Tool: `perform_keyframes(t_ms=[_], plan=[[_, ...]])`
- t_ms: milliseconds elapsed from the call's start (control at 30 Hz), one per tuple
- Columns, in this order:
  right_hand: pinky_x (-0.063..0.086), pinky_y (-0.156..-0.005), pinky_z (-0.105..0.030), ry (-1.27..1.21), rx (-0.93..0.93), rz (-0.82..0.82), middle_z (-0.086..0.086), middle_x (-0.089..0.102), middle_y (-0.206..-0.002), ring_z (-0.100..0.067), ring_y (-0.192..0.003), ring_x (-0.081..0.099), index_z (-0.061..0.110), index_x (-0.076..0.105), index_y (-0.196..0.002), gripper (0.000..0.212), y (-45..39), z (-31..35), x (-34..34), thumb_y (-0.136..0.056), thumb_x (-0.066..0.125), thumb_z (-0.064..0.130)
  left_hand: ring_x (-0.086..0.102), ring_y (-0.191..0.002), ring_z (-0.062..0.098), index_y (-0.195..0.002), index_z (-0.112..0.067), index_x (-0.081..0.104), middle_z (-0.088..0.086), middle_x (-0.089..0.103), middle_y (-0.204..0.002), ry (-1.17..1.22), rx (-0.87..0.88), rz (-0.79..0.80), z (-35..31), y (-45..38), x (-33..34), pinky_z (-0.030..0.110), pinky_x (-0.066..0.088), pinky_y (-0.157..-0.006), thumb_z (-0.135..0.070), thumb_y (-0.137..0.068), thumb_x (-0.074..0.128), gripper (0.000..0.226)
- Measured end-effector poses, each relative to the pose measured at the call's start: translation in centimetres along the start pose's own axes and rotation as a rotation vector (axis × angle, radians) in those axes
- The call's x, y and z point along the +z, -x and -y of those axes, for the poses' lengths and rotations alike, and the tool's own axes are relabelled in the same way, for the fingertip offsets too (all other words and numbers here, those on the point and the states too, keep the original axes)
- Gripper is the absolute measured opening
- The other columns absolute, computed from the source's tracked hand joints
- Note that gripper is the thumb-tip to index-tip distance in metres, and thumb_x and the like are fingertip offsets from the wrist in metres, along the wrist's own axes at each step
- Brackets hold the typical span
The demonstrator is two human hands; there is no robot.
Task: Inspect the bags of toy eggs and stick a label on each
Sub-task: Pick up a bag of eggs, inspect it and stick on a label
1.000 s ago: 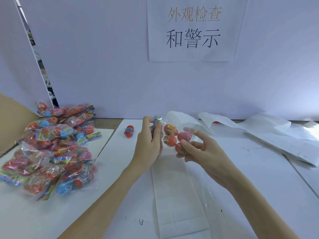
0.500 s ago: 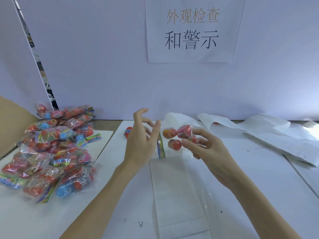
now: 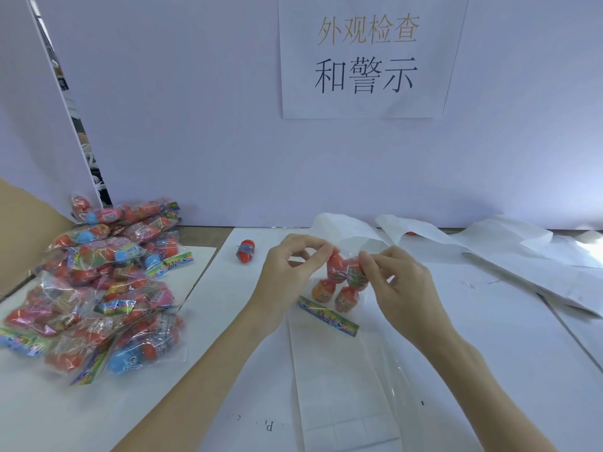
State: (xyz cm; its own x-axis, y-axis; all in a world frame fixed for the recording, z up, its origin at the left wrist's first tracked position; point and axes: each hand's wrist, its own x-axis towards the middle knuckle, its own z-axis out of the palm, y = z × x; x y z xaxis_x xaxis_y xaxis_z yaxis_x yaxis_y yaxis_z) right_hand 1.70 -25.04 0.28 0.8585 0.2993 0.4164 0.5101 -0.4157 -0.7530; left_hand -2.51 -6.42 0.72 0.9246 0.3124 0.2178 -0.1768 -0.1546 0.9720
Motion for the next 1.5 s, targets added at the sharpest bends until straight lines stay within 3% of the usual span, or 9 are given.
perform_keyframes(t_ms=[100, 167, 267, 367, 533, 700, 833, 1167, 1500], plan=[[0.031, -0.050, -0.019, -0.038, 0.029, -0.016, 0.010, 0.055, -0.047, -0.012, -0.045, 0.041, 0.033, 0.070, -0.069, 0.046, -0.1, -0.1, -0.3, -0.107, 0.047, 0.044, 0.054, -0.083, 0.016, -0.094, -0.040, 0.084, -0.018, 0.068, -0.099, -0.024, 0.053, -0.033, -0.4, 0.0, -0.1, 0.015, 0.046, -0.078, -0.040, -0.089, 0.076, 0.010], [0.038, -0.049, -0.018, -0.228, 0.067, 0.049, 0.003, 0.064, -0.049, -0.010, -0.041, 0.054, 0.036, 0.071, -0.074, 0.043, 0.0, 0.5, -0.5, -0.109, 0.046, 0.040, 0.055, -0.082, 0.023, -0.098, -0.043, 0.083, -0.016, 0.075, -0.095, 0.035, 0.079, 0.021, -0.6, 0.1, -0.3, 0.022, 0.047, -0.079, -0.037, -0.091, 0.075, 0.012], [0.058, -0.058, -0.028, -0.560, 0.115, 0.116, -0.007, 0.080, -0.088, -0.024, -0.078, 0.078, 0.024, 0.076, -0.117, 0.032, 0.1, 1.3, -0.7, -0.110, 0.047, 0.034, 0.057, -0.071, 0.009, -0.108, -0.040, 0.081, -0.012, 0.072, -0.082, 0.060, 0.143, 0.145, -0.7, 0.1, -0.8, 0.016, 0.049, -0.074, -0.029, -0.097, 0.072, 0.018], [0.062, -0.077, -0.030, -0.660, 0.148, 0.115, -0.002, 0.079, -0.109, -0.023, -0.097, 0.078, 0.028, 0.074, -0.126, 0.028, -0.1, 1.4, -0.8, -0.108, 0.053, 0.031, 0.072, -0.090, 0.017, -0.127, -0.039, 0.071, -0.003, 0.076, -0.096, 0.049, 0.139, 0.223, -0.7, -0.1, -1.2, 0.023, 0.055, -0.086, -0.044, -0.096, 0.069, 0.031], [0.056, -0.070, -0.022, -0.571, 0.148, 0.087, -0.004, 0.079, -0.100, -0.021, -0.090, 0.077, 0.032, 0.061, -0.128, 0.044, -0.2, 0.6, -0.7, -0.099, 0.065, 0.000, 0.075, -0.087, 0.019, -0.139, -0.030, 0.049, -0.003, 0.076, -0.095, 0.055, -0.056, 0.174, 0.2, -0.3, -0.5, 0.026, 0.058, -0.075, -0.048, -0.088, 0.071, 0.058], [0.050, -0.063, -0.018, -0.479, 0.152, 0.103, 0.002, 0.079, -0.096, -0.013, -0.080, 0.075, 0.022, 0.045, -0.110, 0.031, -0.2, 0.0, -0.2, -0.098, 0.068, 0.006, 0.076, -0.082, 0.023, -0.121, -0.021, 0.070, 0.007, 0.076, -0.098, 0.006, -0.048, 0.176, 1.1, -0.5, -0.7, 0.028, 0.061, -0.076, -0.018, -0.096, 0.075, 0.025], [0.049, -0.066, -0.013, -0.258, 0.051, 0.055, 0.007, 0.077, -0.099, -0.009, -0.076, 0.076, 0.031, 0.047, -0.114, 0.028, -0.2, -0.4, 0.4, -0.100, 0.068, 0.017, 0.076, -0.086, 0.027, -0.114, -0.020, 0.074, 0.009, 0.078, -0.101, 0.039, -0.050, 0.207, 1.0, -0.5, -1.0, 0.033, 0.061, -0.088, -0.009, -0.095, 0.075, 0.022], [0.047, -0.063, -0.011, -0.197, 0.026, 0.017, 0.021, 0.077, -0.085, -0.005, -0.069, 0.074, 0.019, 0.046, -0.098, 0.021, -0.1, -0.5, 0.7, -0.102, 0.066, 0.018, 0.076, -0.074, 0.028, -0.118, -0.021, 0.061, 0.005, 0.077, -0.090, -0.036, 0.072, 0.080, 1.1, -0.5, -0.4, 0.034, 0.063, -0.078, -0.018, -0.096, 0.075, 0.026], [0.046, -0.061, -0.011, -0.177, 0.031, -0.004, 0.022, 0.076, -0.080, -0.003, -0.068, 0.073, 0.021, 0.045, -0.085, 0.029, 0.0, -0.5, 0.5, -0.099, 0.071, 0.023, 0.072, -0.068, 0.027, -0.096, -0.013, 0.060, 0.015, 0.068, -0.087, -0.157, 0.104, 0.156, 1.4, -0.5, -0.8, 0.033, 0.060, -0.069, -0.014, -0.099, 0.070, 0.011]])
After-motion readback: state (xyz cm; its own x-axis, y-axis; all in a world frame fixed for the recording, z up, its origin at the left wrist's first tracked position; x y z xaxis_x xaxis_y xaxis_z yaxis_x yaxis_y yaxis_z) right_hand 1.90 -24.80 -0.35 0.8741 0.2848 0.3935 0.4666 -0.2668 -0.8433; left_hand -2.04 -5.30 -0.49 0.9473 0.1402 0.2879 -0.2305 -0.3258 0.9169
